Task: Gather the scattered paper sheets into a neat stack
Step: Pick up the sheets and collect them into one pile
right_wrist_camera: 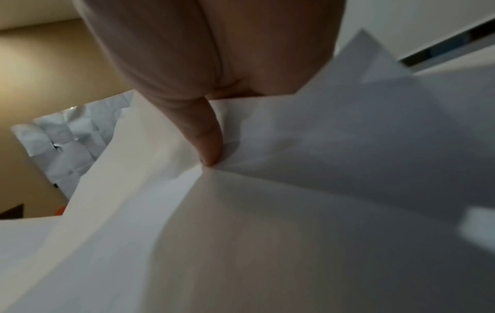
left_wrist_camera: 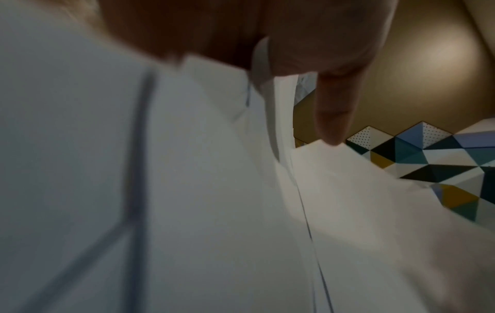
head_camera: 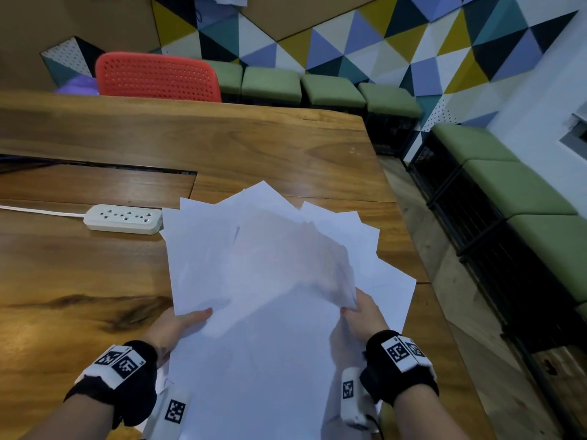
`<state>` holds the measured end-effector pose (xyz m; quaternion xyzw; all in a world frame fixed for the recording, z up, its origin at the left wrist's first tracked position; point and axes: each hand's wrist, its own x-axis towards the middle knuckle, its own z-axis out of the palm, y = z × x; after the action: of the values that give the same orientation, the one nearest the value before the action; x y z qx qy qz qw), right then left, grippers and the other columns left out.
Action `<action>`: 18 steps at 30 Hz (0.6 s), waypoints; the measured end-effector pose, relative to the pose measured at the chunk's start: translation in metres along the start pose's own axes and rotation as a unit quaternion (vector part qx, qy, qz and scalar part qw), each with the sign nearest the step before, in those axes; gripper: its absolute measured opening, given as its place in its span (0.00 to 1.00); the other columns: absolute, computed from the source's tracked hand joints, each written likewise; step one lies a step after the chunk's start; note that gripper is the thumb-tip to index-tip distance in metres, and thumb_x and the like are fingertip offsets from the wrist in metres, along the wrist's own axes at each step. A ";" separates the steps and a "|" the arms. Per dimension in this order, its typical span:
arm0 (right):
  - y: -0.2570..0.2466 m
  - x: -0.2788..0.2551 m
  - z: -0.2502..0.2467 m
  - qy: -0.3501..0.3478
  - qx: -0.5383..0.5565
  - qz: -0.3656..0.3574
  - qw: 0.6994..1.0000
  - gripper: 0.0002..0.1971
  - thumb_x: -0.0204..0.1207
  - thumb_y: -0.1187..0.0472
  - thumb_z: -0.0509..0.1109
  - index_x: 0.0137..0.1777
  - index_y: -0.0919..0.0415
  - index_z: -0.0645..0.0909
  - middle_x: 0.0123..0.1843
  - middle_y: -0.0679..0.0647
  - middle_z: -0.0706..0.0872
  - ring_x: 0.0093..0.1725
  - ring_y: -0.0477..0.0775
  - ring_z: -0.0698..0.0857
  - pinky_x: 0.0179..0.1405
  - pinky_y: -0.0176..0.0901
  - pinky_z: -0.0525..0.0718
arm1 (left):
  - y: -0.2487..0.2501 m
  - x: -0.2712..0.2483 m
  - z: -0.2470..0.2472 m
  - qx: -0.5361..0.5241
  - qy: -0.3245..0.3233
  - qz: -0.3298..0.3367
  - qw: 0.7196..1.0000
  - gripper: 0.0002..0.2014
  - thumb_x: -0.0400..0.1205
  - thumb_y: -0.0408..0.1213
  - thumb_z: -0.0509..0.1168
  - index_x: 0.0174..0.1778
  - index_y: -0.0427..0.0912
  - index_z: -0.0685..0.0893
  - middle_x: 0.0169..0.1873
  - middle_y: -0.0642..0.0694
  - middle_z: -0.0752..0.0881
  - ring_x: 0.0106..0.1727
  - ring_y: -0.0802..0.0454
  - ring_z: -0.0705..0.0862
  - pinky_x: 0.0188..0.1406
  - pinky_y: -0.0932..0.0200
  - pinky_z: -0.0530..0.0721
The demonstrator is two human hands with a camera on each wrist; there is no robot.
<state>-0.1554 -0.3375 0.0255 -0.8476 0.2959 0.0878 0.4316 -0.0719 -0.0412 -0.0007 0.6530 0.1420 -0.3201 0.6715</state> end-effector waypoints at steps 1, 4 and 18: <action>-0.003 0.000 0.004 -0.009 0.018 -0.002 1.000 0.19 0.75 0.74 0.56 0.64 0.63 0.77 0.51 0.58 0.81 0.53 0.60 0.79 0.51 0.43 0.74 | -0.002 0.001 0.000 0.023 0.006 0.006 1.000 0.16 0.78 0.27 0.65 0.62 0.38 0.79 0.54 0.41 0.86 0.50 0.48 0.84 0.60 0.49 0.77; 0.000 0.001 0.013 -0.022 0.062 0.026 0.997 0.22 0.74 0.68 0.64 0.68 0.57 0.72 0.57 0.58 0.83 0.60 0.62 0.82 0.58 0.51 0.80 | -0.007 0.002 -0.004 0.068 0.020 0.015 0.997 0.16 0.78 0.22 0.64 0.61 0.33 0.79 0.50 0.39 0.87 0.47 0.44 0.85 0.44 0.53 0.81; 0.025 -0.015 0.024 0.137 0.099 0.123 0.978 0.01 0.81 0.65 0.61 0.48 0.60 0.73 0.44 0.55 0.79 0.47 0.58 0.76 0.48 0.40 0.71 | -0.019 0.009 -0.005 0.067 0.054 0.003 0.996 0.15 0.81 0.26 0.62 0.64 0.32 0.78 0.57 0.33 0.84 0.56 0.32 0.83 0.57 0.41 0.79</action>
<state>-0.1795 -0.3234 -0.0005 -0.7618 0.4617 -0.0062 0.4543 -0.0759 -0.0373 -0.0213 0.7136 0.1542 -0.2909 0.6184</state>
